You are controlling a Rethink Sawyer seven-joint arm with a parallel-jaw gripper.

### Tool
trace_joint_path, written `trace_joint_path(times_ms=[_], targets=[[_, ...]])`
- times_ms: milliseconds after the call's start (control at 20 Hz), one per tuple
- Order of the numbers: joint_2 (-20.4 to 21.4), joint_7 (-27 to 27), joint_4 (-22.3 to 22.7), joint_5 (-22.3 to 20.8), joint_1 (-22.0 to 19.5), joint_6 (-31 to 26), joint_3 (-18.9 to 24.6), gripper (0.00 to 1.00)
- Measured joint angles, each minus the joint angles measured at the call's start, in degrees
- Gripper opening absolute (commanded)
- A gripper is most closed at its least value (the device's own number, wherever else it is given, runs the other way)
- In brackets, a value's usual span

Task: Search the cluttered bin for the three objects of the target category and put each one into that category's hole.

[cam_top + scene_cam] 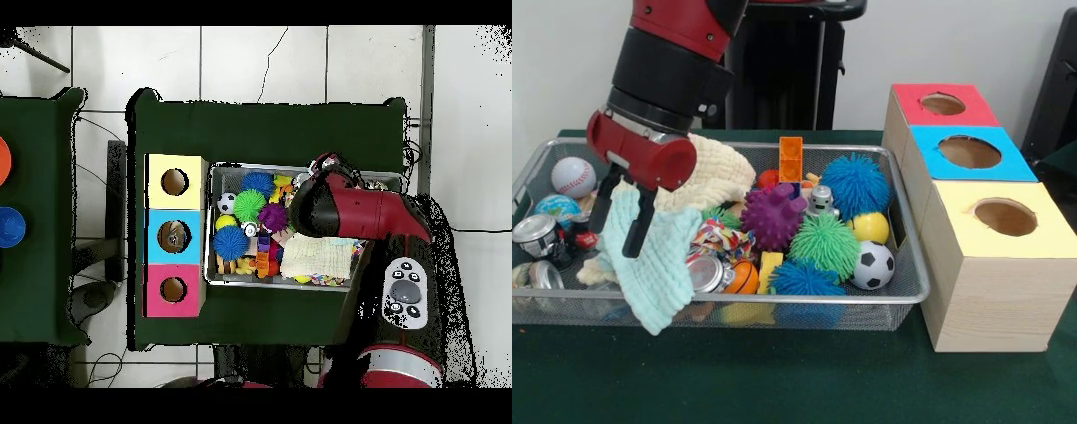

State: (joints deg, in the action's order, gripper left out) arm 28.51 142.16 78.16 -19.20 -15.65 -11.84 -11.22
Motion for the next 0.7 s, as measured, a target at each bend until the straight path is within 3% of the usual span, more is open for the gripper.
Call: trace_joint_path(times_ms=[700], targets=[[-3.1, 0.0, -1.2, -1.3, -2.2, 0.1, 1.3, 1.00]])
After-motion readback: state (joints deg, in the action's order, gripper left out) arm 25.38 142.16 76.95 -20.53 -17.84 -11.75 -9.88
